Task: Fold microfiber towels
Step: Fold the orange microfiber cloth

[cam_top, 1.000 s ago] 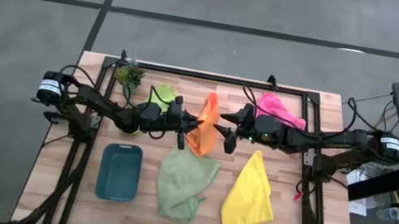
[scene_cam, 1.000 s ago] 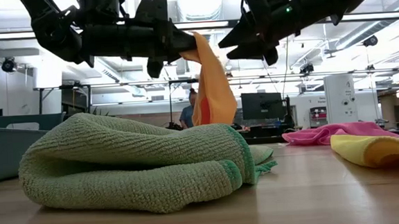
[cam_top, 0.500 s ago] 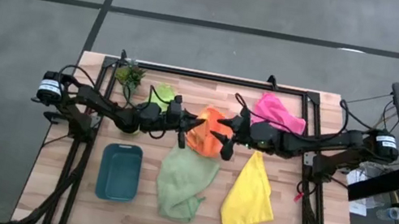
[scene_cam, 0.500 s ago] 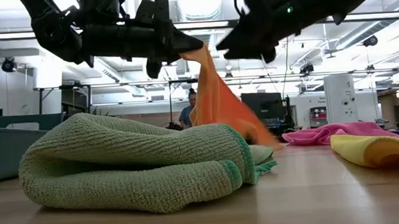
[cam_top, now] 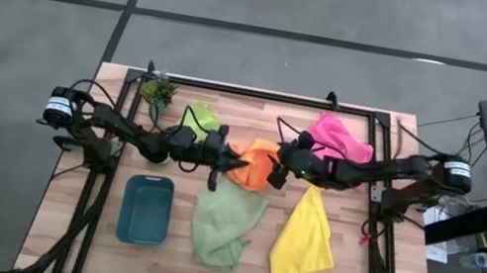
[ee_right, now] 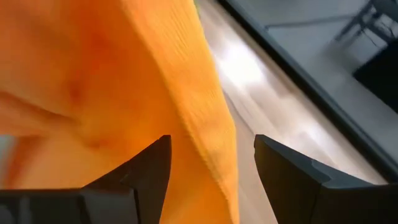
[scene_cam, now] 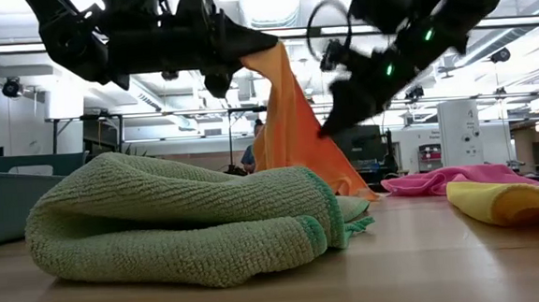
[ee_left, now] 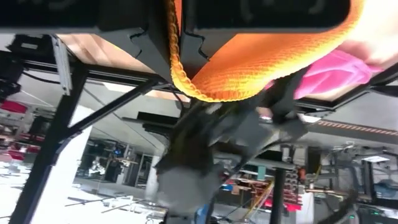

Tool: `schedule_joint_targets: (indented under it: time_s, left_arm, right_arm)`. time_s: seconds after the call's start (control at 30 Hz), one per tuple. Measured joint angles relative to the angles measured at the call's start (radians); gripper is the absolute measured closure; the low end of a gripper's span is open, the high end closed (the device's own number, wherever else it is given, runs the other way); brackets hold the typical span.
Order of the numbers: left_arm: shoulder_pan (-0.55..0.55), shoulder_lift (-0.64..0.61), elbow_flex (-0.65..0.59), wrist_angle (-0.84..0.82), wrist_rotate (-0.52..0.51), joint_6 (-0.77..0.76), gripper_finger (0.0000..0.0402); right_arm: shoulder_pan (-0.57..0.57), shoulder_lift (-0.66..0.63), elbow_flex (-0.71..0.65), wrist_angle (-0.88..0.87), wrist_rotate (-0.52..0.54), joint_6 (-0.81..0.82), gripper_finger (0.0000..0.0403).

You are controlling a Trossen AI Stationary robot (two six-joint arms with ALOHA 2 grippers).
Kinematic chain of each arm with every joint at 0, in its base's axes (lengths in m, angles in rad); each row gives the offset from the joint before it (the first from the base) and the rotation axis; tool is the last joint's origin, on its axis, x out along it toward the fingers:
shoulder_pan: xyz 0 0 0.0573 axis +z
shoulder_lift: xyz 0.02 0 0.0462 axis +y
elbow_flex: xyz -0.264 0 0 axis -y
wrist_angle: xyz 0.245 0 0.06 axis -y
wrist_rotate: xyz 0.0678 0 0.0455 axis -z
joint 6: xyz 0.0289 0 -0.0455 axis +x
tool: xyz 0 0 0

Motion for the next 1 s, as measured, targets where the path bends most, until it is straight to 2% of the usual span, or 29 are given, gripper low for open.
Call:
schedule_joint_targets:
  time_s: [0.13,0.2,0.27,0.33,0.43,0.47,0.63,0.7,0.83,1.0]
  left_arm:
    - [-0.002,-0.001,0.000,-0.001,0.016,-0.001,0.0401]
    - [-0.003,-0.003,0.000,0.001,0.018,-0.001,0.0401]
    - [-0.003,-0.012,0.000,-0.002,0.021,-0.001,0.0401]
    - [-0.003,-0.030,0.000,-0.015,0.032,-0.001,0.0401]
    - [-0.003,-0.099,0.000,-0.160,0.055,-0.018,0.0401]
    - [0.003,-0.138,0.000,-0.248,0.057,-0.024,0.0401]
    - [0.042,-0.396,0.056,-0.781,0.053,0.034,0.0401]
    - [0.059,-0.481,0.084,-0.926,0.042,0.071,0.0401]
    - [0.106,-0.611,0.139,-1.041,0.029,0.179,0.0401]
    - [0.193,-0.671,0.184,-1.049,0.029,0.307,0.0401]
  right_arm:
    - [-0.054,0.116,0.000,0.064,0.001,-0.033,0.0187]
    - [-0.070,0.156,0.004,0.066,-0.005,-0.052,0.0205]
    - [-0.073,0.176,0.015,0.063,-0.007,-0.068,0.0239]
    - [-0.072,0.170,0.027,0.029,-0.009,-0.098,0.0290]
    - [-0.068,0.125,0.053,-0.080,-0.009,-0.144,0.0371]
    - [-0.067,0.099,0.065,-0.126,-0.009,-0.151,0.0380]
    - [-0.066,-0.044,0.143,-0.358,-0.006,-0.227,0.0392]
    - [-0.066,-0.102,0.174,-0.409,-0.006,-0.274,0.0394]
    - [-0.080,-0.199,0.244,-0.449,-0.006,-0.384,0.0394]
    - [-0.119,-0.236,0.367,-0.489,-0.005,-0.523,0.0394]
